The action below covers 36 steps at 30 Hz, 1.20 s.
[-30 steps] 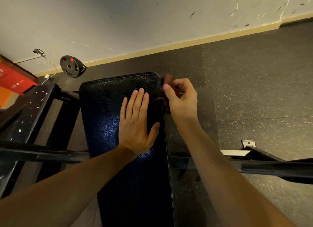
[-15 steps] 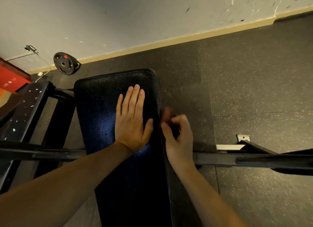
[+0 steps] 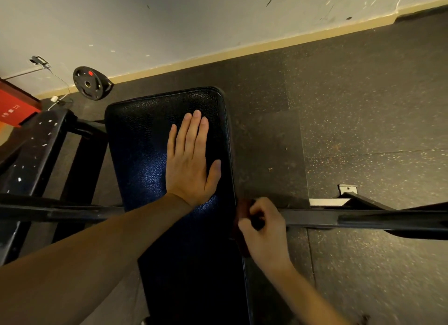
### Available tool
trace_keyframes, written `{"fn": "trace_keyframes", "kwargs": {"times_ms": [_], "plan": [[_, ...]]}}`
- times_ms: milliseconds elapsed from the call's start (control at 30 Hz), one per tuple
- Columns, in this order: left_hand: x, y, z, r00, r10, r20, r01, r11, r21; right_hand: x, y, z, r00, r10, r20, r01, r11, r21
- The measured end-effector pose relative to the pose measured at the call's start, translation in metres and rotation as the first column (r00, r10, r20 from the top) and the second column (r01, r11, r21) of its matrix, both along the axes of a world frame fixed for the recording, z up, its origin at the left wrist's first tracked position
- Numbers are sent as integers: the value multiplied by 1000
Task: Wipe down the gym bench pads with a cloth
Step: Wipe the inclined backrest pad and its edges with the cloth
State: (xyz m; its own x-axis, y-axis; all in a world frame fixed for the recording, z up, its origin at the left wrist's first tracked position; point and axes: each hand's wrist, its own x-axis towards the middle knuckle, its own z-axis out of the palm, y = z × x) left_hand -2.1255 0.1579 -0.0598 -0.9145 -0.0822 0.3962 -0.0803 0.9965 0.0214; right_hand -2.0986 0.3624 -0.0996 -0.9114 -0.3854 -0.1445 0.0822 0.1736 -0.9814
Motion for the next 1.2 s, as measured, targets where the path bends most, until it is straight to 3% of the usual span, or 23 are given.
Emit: {"fn": "trace_keyframes", "kwargs": {"times_ms": [200, 300, 433, 500, 667, 733, 867, 1000, 1200], "plan": [[0, -1, 0, 1000, -3, -1, 3, 999, -43, -97, -59, 57, 977, -185, -102, 162, 967, -199], [1, -1, 0, 1000, -5, 5, 6, 998, -58, -61, -46, 34, 978, -159, -135, 139, 980, -146], [2, 1, 0, 1000, 11, 14, -10, 998, -65, 43, 24, -30, 992, 1, 123, 7, 998, -68], [4, 4, 1, 999, 32, 37, -29, 997, -72, 50, 36, -38, 976, 63, 207, -60, 998, -20], [8, 13, 14, 988, 103, 114, -89, 988, -127, -31, -11, 2, 998, -52, 38, 57, 986, -157], [33, 27, 9, 990, 112, 87, -106, 992, -66, -36, -16, 9, 999, -37, 2, 37, 984, -173], [122, 70, -40, 995, 2, 97, -13, 994, 111, 53, 28, -41, 1000, -10, 15, 12, 992, -123], [148, 75, -85, 984, -2, 179, -1, 1000, 16, 129, 72, -81, 966, -4, 257, 14, 999, -35], [144, 73, -104, 990, 24, 138, -16, 998, -57, 27, 9, -46, 993, -118, -25, 113, 984, -135]]}}
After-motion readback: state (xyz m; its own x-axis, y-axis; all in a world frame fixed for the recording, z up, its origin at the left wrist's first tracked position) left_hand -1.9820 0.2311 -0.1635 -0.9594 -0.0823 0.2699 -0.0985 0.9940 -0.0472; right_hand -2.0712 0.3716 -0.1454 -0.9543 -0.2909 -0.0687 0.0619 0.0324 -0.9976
